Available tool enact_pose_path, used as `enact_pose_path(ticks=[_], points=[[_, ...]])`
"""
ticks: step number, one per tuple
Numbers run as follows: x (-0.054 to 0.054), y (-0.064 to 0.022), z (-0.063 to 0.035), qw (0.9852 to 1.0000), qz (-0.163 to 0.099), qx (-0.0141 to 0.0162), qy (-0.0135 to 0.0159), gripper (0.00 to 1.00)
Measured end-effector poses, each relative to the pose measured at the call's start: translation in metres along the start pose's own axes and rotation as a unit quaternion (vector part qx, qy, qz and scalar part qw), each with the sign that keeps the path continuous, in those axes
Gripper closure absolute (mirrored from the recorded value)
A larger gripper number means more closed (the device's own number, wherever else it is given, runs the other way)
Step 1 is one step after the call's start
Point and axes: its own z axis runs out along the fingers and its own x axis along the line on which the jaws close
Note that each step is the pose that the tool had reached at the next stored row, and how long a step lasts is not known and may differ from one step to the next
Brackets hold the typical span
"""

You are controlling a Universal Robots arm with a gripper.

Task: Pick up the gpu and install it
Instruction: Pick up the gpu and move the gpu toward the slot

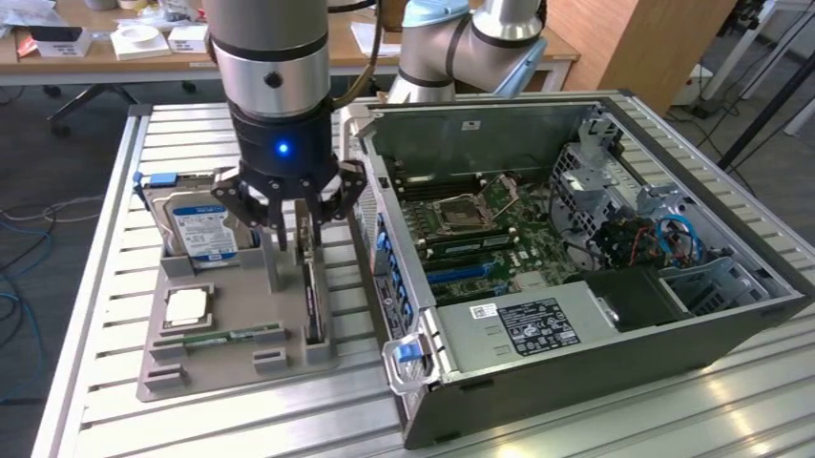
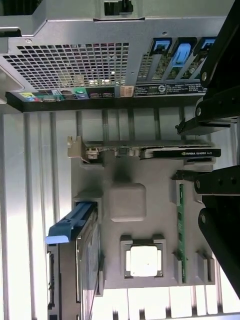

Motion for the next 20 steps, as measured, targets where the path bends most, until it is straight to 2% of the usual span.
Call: enact_pose_path(ticks=[20], points=[[0.001,-0.0013,0.0297,1.0000,0.000,0.0000,0.0000,0.59]])
